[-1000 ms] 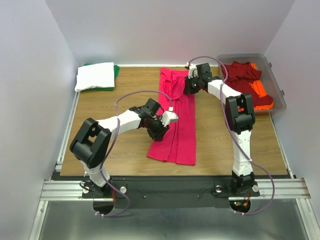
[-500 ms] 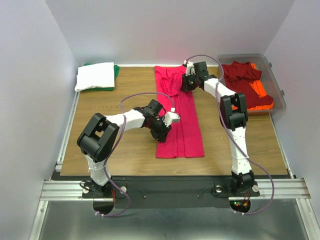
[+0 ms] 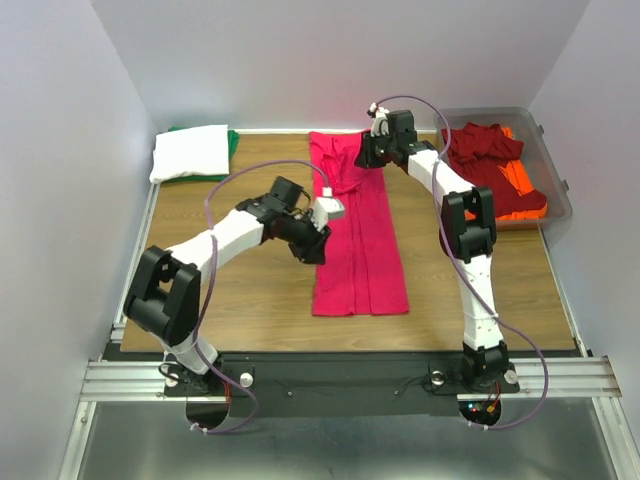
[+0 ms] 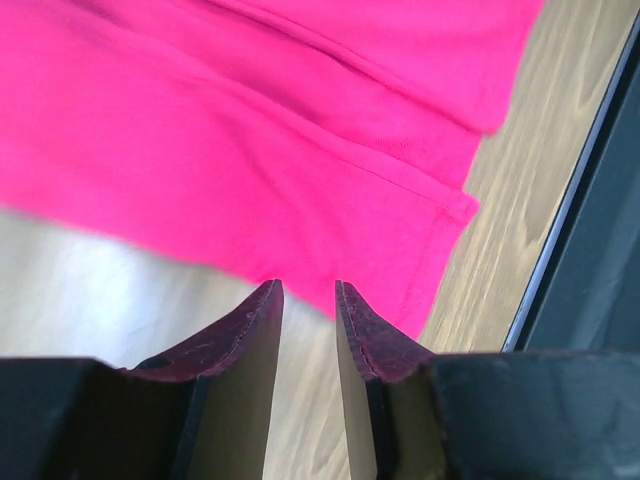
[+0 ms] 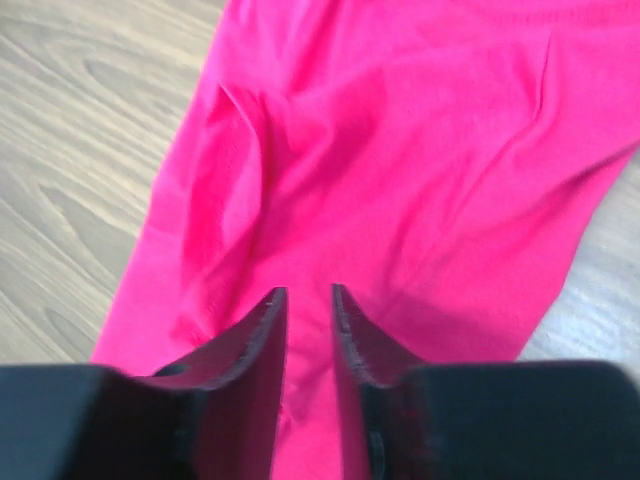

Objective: Fold and stack the t-shirts
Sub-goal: Fold the tshirt

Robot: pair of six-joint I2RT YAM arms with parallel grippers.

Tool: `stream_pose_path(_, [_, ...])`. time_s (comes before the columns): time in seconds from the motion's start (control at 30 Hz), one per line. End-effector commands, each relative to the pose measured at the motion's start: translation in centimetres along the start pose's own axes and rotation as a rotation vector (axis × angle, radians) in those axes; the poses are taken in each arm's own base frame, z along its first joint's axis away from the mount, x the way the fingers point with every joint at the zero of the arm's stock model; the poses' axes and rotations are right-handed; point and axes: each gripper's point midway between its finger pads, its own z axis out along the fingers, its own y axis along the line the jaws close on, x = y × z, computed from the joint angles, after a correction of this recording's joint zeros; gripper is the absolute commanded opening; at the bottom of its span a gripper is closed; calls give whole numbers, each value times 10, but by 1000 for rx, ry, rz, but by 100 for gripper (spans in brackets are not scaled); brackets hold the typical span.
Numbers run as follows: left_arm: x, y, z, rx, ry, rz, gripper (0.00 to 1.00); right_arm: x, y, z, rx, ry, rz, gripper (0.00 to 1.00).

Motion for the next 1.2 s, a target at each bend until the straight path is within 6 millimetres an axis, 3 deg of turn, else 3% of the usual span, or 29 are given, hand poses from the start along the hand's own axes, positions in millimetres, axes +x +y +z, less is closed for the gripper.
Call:
stream_pose_path(0.0, [-20,19,-39,-30,-104,-88,40,-40,26,3,6,-109,-25,26])
stream_pose_path(0.17, [-11,56,-62,-116,-116,-160,40,-29,30,22,20,-100,-52,18])
stream_pose_path(0.37, [-12,71,-73,-153,-128,-171,40,-20,34,36,40,-94,-80,18])
stream_pose_path(0.67, [-9,70,-72,-140,-119,-165,40,-16,36,40,55,-90,-99,15])
stream_pose_path(0.83, [-6,72,-71,-142,-113,-160,40,-33,47,25,29,-120,-122,6])
stream_pose_path(1.0, [-6,74,-71,-142,-115,-161,40,-55,33,16,123,-181,-131,1])
stream_pose_path(1.17, [-5,75,-70,-143,-115,-164,40,-49,25,27,144,-176,-131,1])
